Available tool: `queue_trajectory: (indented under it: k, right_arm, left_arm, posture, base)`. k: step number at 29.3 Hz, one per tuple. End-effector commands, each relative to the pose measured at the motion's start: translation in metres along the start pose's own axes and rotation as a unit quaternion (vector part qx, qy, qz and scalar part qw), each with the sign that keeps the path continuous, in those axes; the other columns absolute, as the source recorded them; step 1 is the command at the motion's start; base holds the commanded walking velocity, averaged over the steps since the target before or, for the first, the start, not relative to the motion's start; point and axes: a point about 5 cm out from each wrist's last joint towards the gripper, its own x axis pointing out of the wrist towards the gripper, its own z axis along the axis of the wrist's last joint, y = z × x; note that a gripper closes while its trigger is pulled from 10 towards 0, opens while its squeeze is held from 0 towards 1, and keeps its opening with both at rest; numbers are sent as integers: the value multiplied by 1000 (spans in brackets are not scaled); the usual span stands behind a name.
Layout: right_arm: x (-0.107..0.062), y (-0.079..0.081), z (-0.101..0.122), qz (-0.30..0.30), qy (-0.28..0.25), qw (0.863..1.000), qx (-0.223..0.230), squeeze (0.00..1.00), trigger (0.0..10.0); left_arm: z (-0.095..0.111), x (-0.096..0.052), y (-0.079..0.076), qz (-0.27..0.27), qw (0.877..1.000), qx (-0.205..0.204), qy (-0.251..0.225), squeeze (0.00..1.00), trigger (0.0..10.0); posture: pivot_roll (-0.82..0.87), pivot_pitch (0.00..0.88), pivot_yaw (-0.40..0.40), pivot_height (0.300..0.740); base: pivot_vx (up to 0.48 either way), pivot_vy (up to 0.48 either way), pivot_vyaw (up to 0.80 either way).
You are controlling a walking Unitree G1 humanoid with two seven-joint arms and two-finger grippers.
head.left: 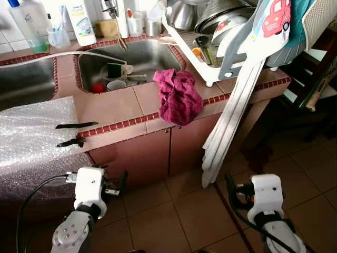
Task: Kitchen organization
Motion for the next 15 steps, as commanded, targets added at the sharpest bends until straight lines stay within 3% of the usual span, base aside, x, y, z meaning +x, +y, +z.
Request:
queue_trajectory:
  k: [1, 5, 10, 15]
  right_arm:
    - [5, -4, -3, -3, 4, 1000, -2, 216, 10000]
    - [19, -7, 2, -8, -7, 1000, -10, 129, 10000]
    - [47, -4, 22, -2, -51, 998, -26, 55, 10000]
    - [58, -3, 27, -3, -64, 998, -23, 0, 10000]
  left_arm:
    - [-3, 4, 1, 5, 1000, 1, 7, 0, 10000]
    - [3, 15, 3, 6, 1000, 7, -9, 0, 10000]
    - [18, 39, 10, 23, 999, 7, -41, 0, 10000]
    - [17, 46, 5, 19, 999, 3, -44, 0, 10000]
  posture:
    - [-3, 104, 13, 740]
    - [0, 70, 13, 740]
    - [-12, 23, 41, 740]
    - [-12, 0, 36, 740]
  base:
    - [0, 0, 0]
    - [0, 0, 0]
    - [0, 0, 0]
    - [0, 0, 0]
